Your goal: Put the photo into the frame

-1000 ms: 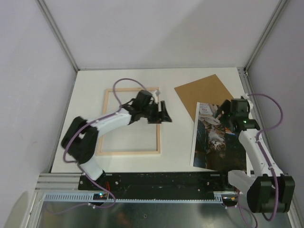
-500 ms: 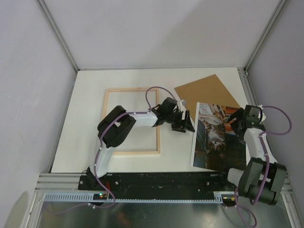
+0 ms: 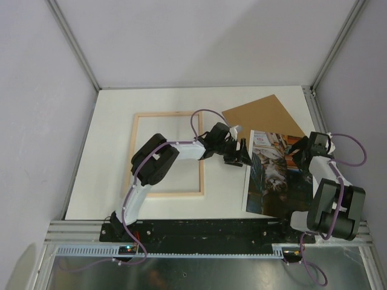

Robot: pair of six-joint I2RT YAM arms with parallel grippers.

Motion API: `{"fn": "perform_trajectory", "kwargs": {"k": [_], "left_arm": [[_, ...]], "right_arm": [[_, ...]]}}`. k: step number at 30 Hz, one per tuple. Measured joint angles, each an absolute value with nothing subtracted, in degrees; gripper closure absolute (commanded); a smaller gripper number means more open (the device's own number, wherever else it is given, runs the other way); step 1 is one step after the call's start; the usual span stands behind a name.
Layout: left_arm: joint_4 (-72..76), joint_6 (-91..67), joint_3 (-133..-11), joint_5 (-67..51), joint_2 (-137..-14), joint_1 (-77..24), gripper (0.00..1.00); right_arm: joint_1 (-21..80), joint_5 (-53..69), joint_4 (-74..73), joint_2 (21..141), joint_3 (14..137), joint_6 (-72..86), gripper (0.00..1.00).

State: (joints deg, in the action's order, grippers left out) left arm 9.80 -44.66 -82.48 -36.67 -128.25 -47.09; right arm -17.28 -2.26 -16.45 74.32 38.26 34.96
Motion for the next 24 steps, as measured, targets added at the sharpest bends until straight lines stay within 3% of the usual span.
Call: {"fn": "perform_trajectory", "kwargs": {"k": [24], "left_arm": [[8.2,-47.7,-87.5,-35.2,-131.4,-48.8,0.27]], "right_arm": [[-13.2,-0.6,-12.6,79.3,38.3,36.4,0.09]]}}
